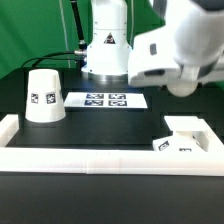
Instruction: Assemble lamp
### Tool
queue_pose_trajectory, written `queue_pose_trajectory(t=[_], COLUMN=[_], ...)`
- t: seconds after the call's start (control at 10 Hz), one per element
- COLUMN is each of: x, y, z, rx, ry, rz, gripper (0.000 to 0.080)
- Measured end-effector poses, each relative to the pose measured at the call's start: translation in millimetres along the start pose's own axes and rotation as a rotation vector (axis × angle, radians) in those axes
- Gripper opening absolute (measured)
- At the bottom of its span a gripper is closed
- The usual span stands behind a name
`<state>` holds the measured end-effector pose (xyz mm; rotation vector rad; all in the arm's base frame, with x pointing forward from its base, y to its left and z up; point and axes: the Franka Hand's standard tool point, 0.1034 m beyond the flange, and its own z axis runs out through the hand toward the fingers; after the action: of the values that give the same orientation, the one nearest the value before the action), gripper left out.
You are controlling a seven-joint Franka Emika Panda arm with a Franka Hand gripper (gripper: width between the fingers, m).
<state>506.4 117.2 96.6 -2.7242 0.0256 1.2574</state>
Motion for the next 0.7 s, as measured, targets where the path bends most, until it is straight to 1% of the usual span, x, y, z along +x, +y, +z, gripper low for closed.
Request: queue_pose_trajectory(t=[0.1,0.2,0.3,0.5,0.6,0.7], x=[-3.9,5.0,9.1,18.3,23.3,27.0], y=[-3.0,-4.4,-4.6,-5.7,0.8,3.4], z=[-14.1,-11.9,-11.8,-21.2,-21.1,-33.8], rx=[-0.003,0.000,0.002,0.010,0.006,0.007], ry=[0.026,0.076,0.106,0.275,0.334,0.413], rz=[-0.004,-0.006,-0.005,-0.004,-0.046,-0.055], gripper=[0.0576,0.0576,0.0576,0.0576,0.0576,0.0576])
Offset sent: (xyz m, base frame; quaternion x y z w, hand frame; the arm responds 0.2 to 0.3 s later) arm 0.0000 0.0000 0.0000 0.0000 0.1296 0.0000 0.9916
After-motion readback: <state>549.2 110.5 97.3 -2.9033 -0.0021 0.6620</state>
